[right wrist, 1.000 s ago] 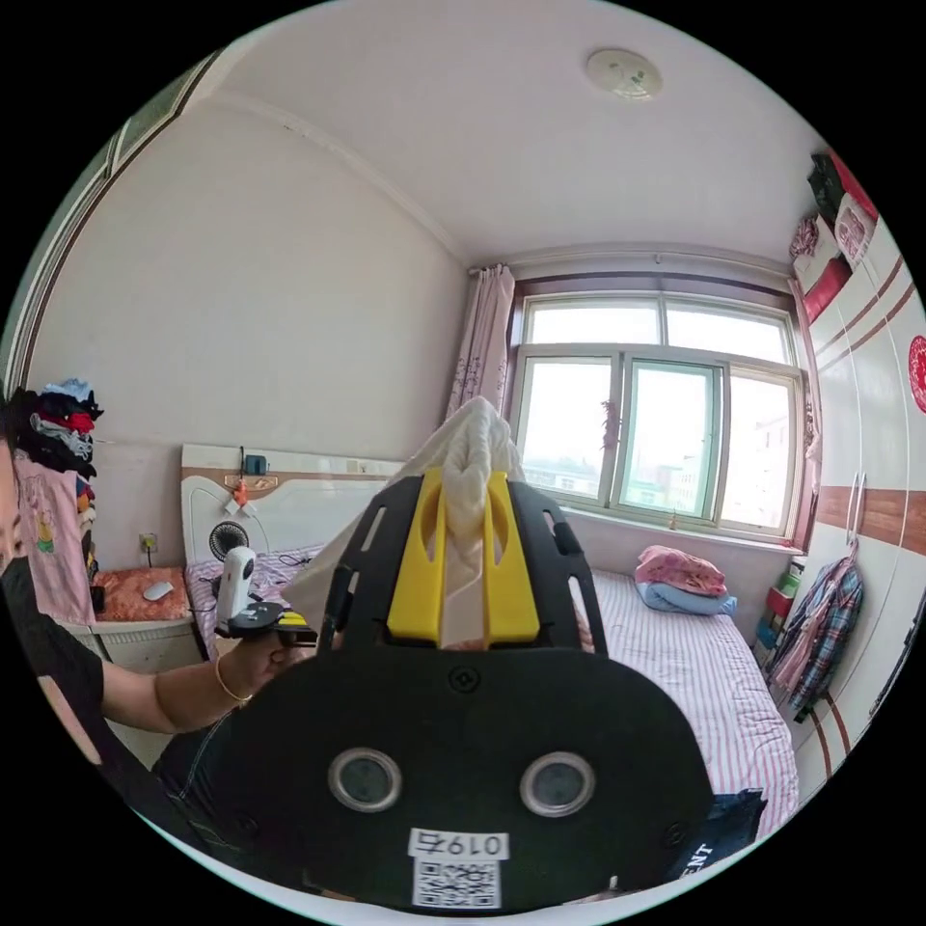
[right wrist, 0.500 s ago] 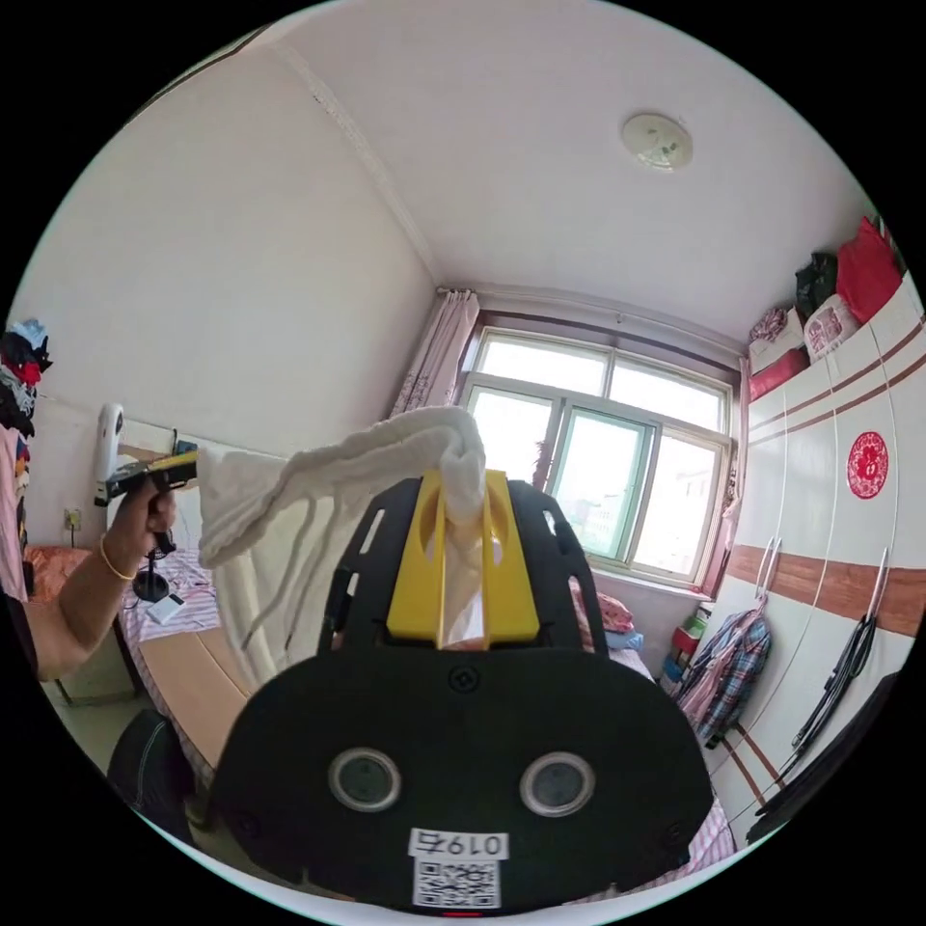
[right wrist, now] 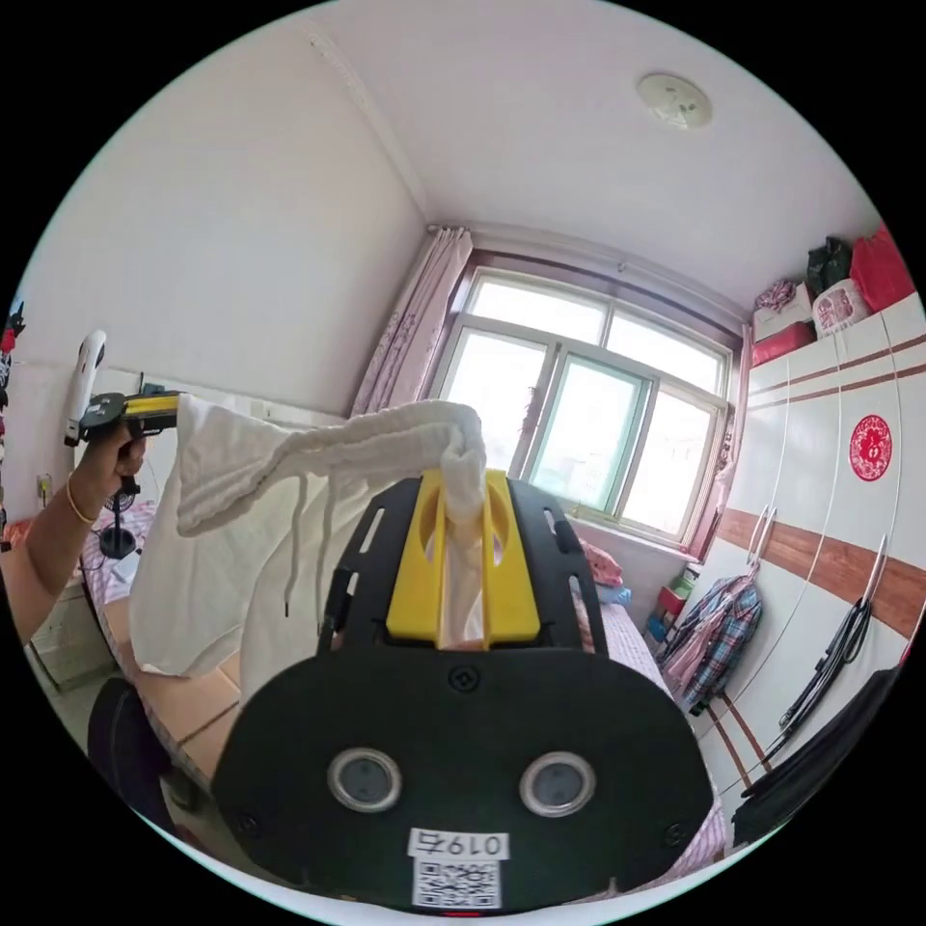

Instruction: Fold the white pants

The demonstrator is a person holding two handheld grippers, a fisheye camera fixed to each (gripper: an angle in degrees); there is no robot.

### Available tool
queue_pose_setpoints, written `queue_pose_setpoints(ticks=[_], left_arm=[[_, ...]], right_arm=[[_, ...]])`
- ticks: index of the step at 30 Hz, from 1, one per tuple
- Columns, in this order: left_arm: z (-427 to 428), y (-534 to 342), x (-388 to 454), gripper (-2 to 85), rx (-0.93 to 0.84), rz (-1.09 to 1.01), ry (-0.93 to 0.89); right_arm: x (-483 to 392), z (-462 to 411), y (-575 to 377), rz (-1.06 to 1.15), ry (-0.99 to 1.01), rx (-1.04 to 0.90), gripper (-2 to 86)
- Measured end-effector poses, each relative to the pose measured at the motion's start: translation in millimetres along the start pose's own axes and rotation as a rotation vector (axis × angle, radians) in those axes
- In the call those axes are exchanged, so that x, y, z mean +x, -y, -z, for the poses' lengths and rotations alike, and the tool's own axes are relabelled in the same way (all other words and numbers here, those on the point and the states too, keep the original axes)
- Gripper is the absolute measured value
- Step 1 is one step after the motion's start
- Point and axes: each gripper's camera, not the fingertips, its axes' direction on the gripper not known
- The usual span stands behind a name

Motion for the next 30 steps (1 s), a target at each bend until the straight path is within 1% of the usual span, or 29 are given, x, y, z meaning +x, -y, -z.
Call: queue_pose_setpoints(ticks=[1,3,5,7,9,10,12,14,16,17,18,19,20,21,22,23,24,25,27,29,30], left_arm=[[-18,-13,7,0.5,-0.035,-0.023,0.005],[-43,-33,15,0.4,-0.091,-0.045,0.002],[-61,-54,21,0.4,-0.135,-0.049,-0.031],[-80,-78,25,0.3,-0.201,-0.038,-0.102],[-95,-90,27,0.3,-0.248,-0.038,-0.140],[-109,-95,27,0.3,-0.282,-0.024,-0.159],[-137,-98,24,0.3,-0.320,0.033,-0.171],[-174,-96,25,0.4,-0.354,0.077,-0.164],[-235,-91,35,0.6,-0.395,0.110,-0.148],[-253,-89,39,0.7,-0.415,0.116,-0.143],[-288,-87,48,0.8,-0.455,0.130,-0.141],[-328,-87,59,1.0,-0.506,0.147,-0.139],[-349,-87,64,1.2,-0.539,0.162,-0.143],[-391,-91,76,1.7,-0.617,0.185,-0.155],[-431,-99,86,2.6,-0.712,0.223,-0.153],[-449,-105,91,3.0,-0.765,0.248,-0.156],[-479,-118,102,4.4,-0.865,0.283,-0.175],[-498,-129,113,5.4,-0.939,0.310,-0.175],[-509,-139,128,6.3,-0.971,0.273,-0.134],[-511,-149,140,6.5,-0.996,0.215,-0.110],[-504,-153,147,6.4,-0.974,0.187,-0.147]], right_arm=[[5,-12,-5,0.004,0.018,-0.025,5.5],[25,-53,-22,0.010,0.114,-0.111,5.6],[38,-79,-35,0.011,0.180,-0.182,5.6],[55,-103,-47,-0.012,0.254,-0.230,5.7],[91,-144,-61,-0.098,0.382,-0.297,5.8],[101,-156,-64,-0.129,0.412,-0.309,5.8],[145,-216,-80,-0.247,0.484,-0.364,5.8],[180,-265,-91,-0.328,0.481,-0.395,5.8],[215,-317,-100,-0.401,0.471,-0.413,5.8],[238,-353,-104,-0.438,0.442,-0.431,5.8],[261,-392,-108,-0.472,0.405,-0.458,5.8],[273,-413,-110,-0.484,0.380,-0.474,5.8],[297,-454,-116,-0.524,0.321,-0.509,5.8],[323,-497,-126,-0.566,0.261,-0.547,6.0],[335,-518,-133,-0.582,0.228,-0.571,6.0],[364,-558,-152,-0.649,0.162,-0.636,6.2],[393,-591,-176,-0.745,0.097,-0.711,6.3],[406,-604,-188,-0.789,0.070,-0.747,6.4],[447,-646,-230,-0.874,0.104,-0.869,6.6],[469,-662,-250,-0.884,0.115,-0.912,6.8],[481,-667,-254,-0.859,0.123,-0.910,7.0]])
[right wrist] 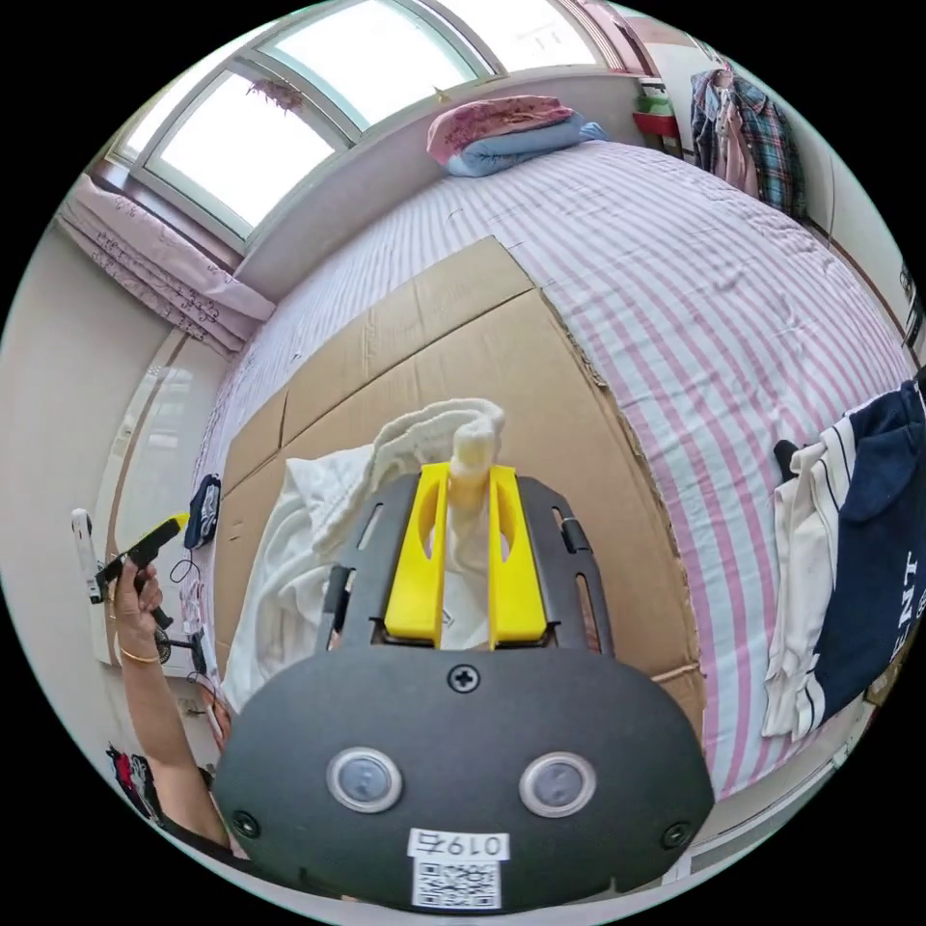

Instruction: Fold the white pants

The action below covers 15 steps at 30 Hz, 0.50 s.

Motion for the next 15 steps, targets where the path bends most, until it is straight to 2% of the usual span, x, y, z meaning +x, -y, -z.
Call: queue_pose_setpoints(ticks=[2,4,6,7,9,11,13,15], left_arm=[[9,-27,18,6.2,0.071,-0.116,-0.118],[18,-88,62,6.4,0.111,-0.333,-0.328],[19,-146,102,7.8,0.124,-0.446,-0.423],[19,-185,127,8.9,0.145,-0.472,-0.454],[18,-241,163,10.4,0.208,-0.464,-0.457],[20,-286,198,11.6,0.281,-0.428,-0.411],[19,-329,244,12.4,0.347,-0.388,-0.273],[9,-344,278,12.8,0.314,-0.396,-0.167]], right_arm=[[12,3,13,0.024,-0.023,-0.006,6.9],[9,19,17,0.120,-0.071,0.052,6.1],[-25,41,6,0.398,-0.235,0.142,5.3],[-34,46,1,0.464,-0.286,0.172,5.4],[-55,64,-19,0.638,-0.319,0.311,5.7],[-64,66,-22,0.730,-0.257,0.276,4.2],[-69,57,-14,0.756,-0.254,0.200,2.9],[-63,50,5,0.700,-0.248,0.236,5.2]])
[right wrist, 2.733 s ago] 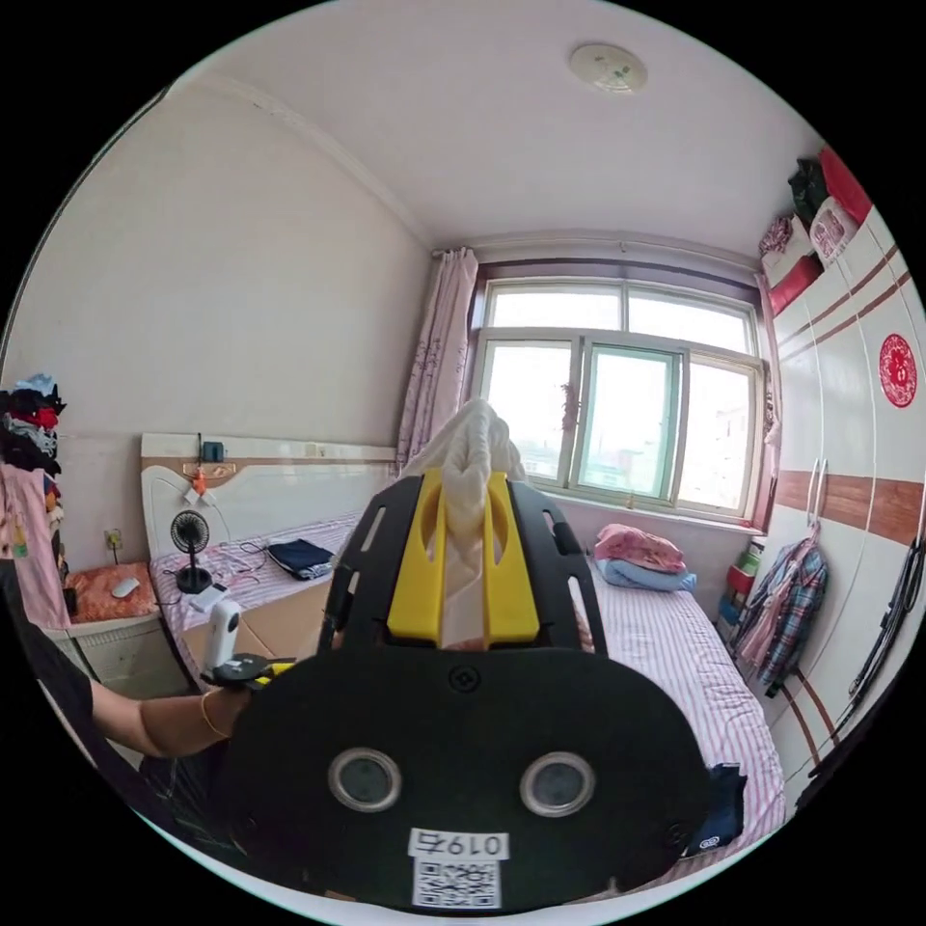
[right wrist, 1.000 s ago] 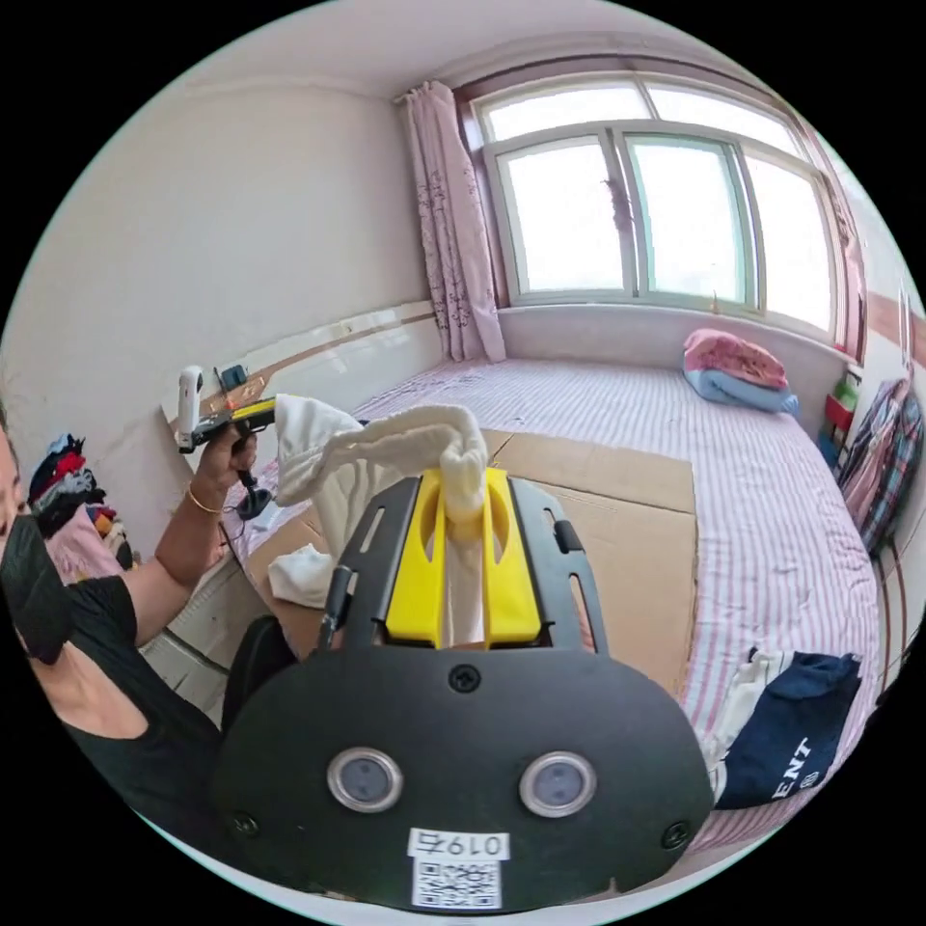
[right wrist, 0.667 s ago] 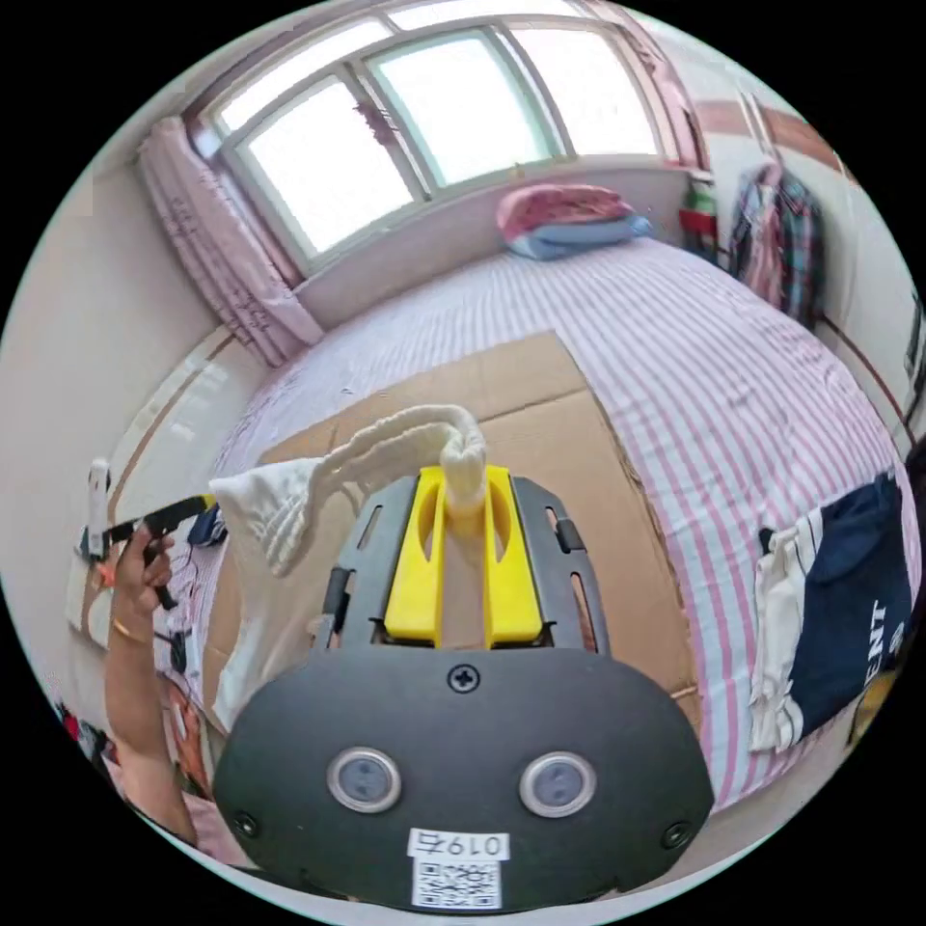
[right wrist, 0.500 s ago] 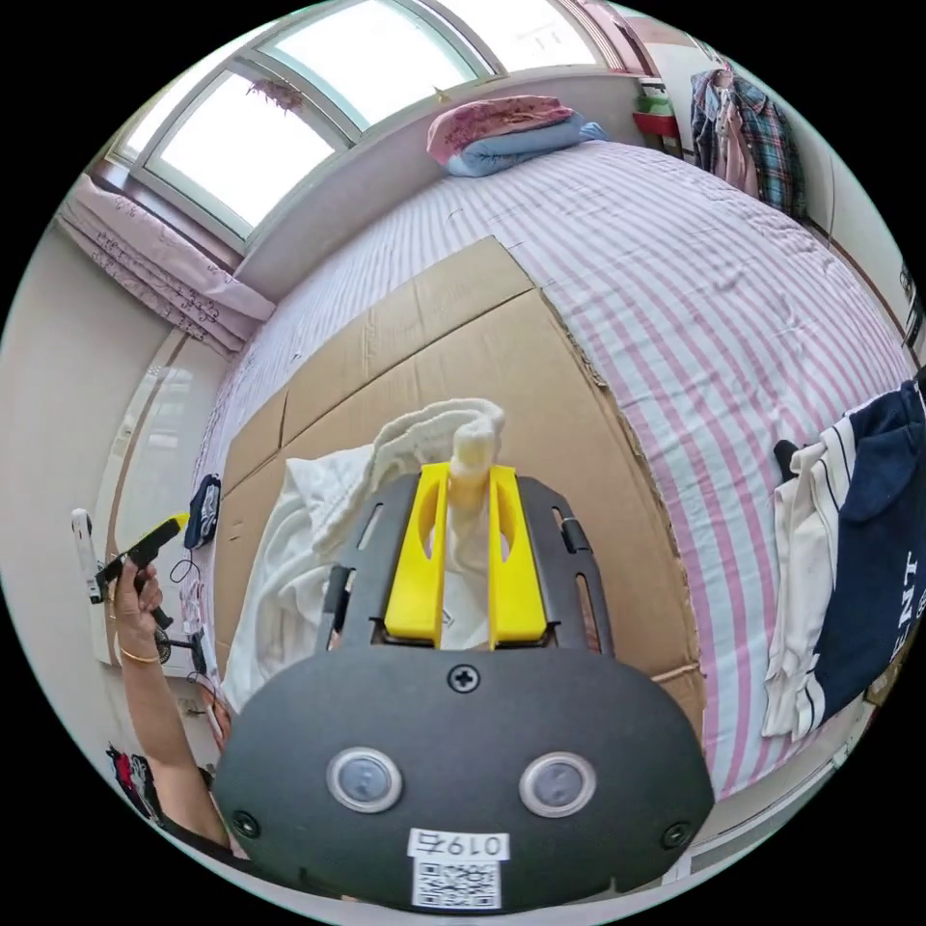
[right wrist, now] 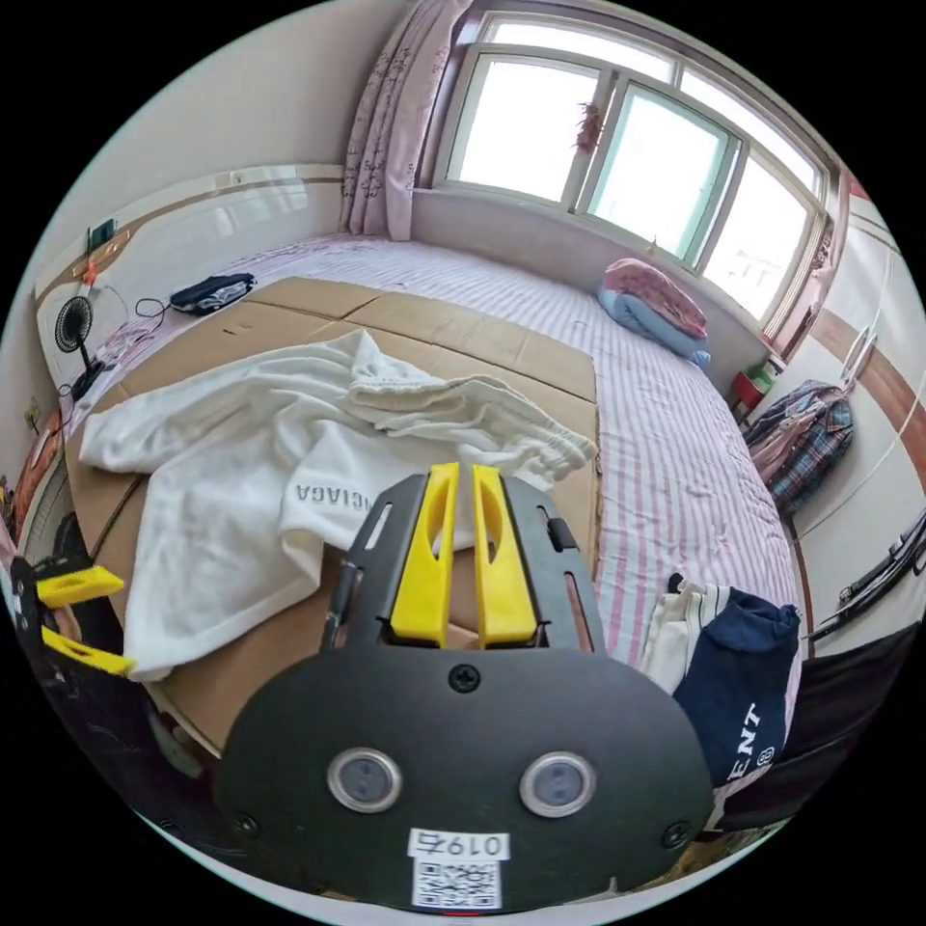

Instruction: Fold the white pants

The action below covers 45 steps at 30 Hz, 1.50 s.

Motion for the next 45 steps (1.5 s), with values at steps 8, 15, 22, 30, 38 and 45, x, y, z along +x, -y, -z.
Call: queue_pose_setpoints(ticks=[8,15,22,30,38,45], left_arm=[[-54,2,55,6.0,-0.199,-0.065,0.199],[-29,10,0,1.7,-0.192,-0.126,0.416],[51,51,-100,1.1,-0.173,-0.249,0.868],[70,-35,-68,1.2,-0.387,-0.459,0.683],[27,-153,-62,3.3,-0.359,-0.281,0.617],[105,-240,-190,6.6,0.000,0.490,0.294]], right_arm=[[74,-103,33,-0.228,0.082,-0.207,13.3],[56,-136,54,-0.050,-0.074,-0.330,0.9],[9,-73,46,-0.057,0.257,-0.237,-0.7],[-88,-15,-18,0.140,0.307,-0.308,-0.2],[-59,45,-13,0.085,0.210,-0.111,8.8],[-141,-17,54,0.395,0.007,-0.071,13.5]])
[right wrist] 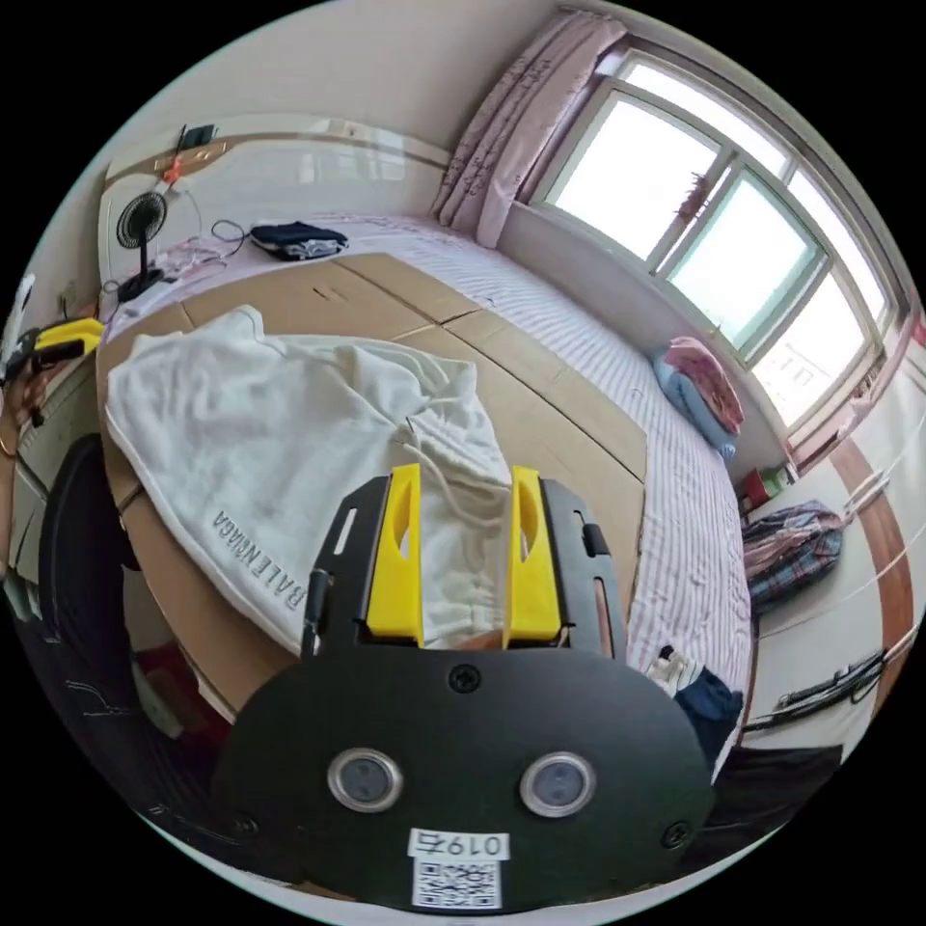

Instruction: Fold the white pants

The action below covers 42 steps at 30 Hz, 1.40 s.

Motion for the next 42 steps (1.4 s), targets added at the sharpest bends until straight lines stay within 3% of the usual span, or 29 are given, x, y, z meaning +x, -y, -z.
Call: queue_pose_setpoints(ticks=[4,8,15,23,30,33,36,38,42], left_arm=[[-38,-25,-75,7.7,-0.112,0.309,-0.075],[-67,-33,-92,9.9,-0.134,0.370,-0.079],[-154,-21,-104,10.1,-0.267,0.442,-0.066],[-208,41,-96,3.3,-0.244,0.221,0.074],[-246,156,-91,2.0,-0.133,0.013,0.378],[-267,196,-88,2.0,-0.088,-0.008,0.464],[-285,221,-87,2.2,-0.036,0.022,0.517],[-303,232,-92,2.6,-0.125,0.057,0.507],[-324,224,-109,4.8,-0.261,0.078,0.452]], right_arm=[[-34,-71,41,0.146,0.036,-0.132,14.4],[-67,-112,62,0.223,-0.063,-0.201,13.3],[-79,-105,64,0.189,-0.027,-0.204,3.0],[-10,-42,35,-0.097,-0.244,-0.140,-0.6],[114,24,-8,-0.381,-0.413,-0.151,-0.9],[148,34,-21,-0.455,-0.370,-0.171,-0.8],[137,39,-16,-0.392,-0.268,-0.151,-0.3],[127,38,-14,-0.391,-0.233,-0.142,0.8],[119,26,-19,-0.376,-0.109,-0.202,13.5]])
